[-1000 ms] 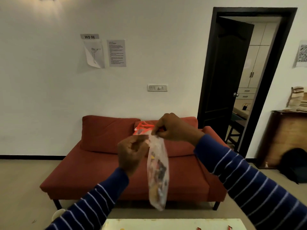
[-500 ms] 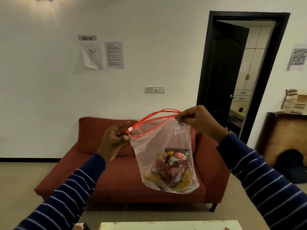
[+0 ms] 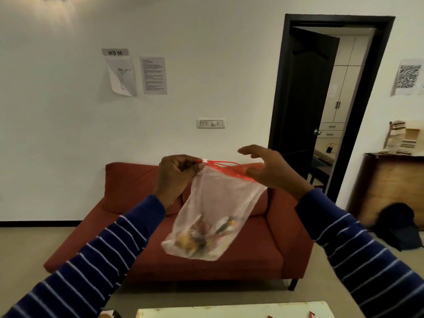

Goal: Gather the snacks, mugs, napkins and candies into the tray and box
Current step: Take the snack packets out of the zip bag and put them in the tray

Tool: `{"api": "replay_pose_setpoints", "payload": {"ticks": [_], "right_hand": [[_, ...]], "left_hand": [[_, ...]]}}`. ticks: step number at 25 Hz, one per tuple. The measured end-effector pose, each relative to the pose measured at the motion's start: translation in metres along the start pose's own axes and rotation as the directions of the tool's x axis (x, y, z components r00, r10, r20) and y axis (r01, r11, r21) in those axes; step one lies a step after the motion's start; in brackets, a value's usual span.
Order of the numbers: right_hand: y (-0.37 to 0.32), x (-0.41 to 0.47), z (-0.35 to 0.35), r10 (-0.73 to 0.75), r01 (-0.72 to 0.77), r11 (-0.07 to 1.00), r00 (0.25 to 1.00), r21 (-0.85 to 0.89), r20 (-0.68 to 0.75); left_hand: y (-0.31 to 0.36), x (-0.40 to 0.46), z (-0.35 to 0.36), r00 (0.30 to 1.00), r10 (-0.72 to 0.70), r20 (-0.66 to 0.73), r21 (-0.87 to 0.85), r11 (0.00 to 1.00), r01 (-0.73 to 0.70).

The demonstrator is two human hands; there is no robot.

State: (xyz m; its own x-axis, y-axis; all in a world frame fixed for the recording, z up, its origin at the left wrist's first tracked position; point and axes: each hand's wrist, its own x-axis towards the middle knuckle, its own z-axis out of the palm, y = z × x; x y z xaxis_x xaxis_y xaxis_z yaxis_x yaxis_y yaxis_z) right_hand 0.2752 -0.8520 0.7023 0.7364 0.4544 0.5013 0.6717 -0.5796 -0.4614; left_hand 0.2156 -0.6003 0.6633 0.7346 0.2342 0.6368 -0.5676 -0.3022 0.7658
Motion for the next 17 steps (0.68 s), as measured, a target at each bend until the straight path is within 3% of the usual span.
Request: {"api": "replay_pose_setpoints", "payload": {"ticks": [4, 9, 17], "right_hand": [[-0.049, 0.012, 0.034, -0.181, 0.178, 0.974, 0.983, 0.142, 0.012], [-0.074, 0.026, 0.047, -0.162, 0.19, 0.922, 0.981, 0.337, -0.111], [-0.066, 0.03, 0.041, -0.174, 0.191, 0.953, 0.98, 0.233, -0.093]], "left_hand": [[0.018, 0.005, 0.008, 0.997, 0.079, 0.017, 0.149, 0.986, -0.08], [0.031, 0.004, -0.012, 0.998, 0.046, 0.04, 0.148, 0.988, -0.052], [0.036, 0.005, -0.016, 0.997, -0.042, -0.062, 0.068, 0.997, 0.046]]}}
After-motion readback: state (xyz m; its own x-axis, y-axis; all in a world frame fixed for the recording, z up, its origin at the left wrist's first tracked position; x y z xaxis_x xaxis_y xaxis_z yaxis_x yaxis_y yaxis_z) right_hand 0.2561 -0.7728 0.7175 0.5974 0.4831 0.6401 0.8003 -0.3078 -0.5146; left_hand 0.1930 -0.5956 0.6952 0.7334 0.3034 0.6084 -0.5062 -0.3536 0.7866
